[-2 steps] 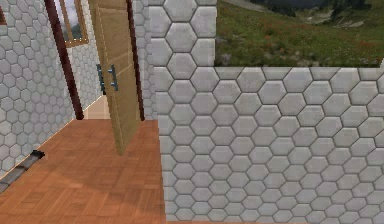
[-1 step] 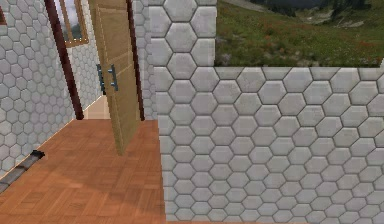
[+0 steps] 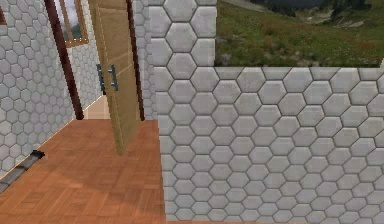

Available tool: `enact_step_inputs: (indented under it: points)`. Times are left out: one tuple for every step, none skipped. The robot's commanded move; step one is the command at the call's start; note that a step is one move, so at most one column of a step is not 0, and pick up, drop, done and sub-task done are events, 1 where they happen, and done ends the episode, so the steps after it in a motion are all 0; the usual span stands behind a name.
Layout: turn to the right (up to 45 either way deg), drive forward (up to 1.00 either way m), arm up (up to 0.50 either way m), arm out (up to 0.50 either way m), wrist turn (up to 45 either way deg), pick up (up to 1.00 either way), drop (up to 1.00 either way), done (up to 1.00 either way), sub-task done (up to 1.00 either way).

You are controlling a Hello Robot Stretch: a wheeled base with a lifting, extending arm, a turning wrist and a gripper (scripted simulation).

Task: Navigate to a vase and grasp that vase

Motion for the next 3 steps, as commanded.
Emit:
enact_step_inputs:
  points:
    - [0.0, 0.0, 0.0, 0.0, 45.0, 0.0, 0.0, 0.0, 0.0]
    - [0.0, 0.0, 0.0, 0.0, 45.0, 0.0, 0.0, 0.0, 0.0]
    - [0.0, 0.0, 0.0, 0.0, 36.0, 0.0, 0.0, 0.0, 0.0]
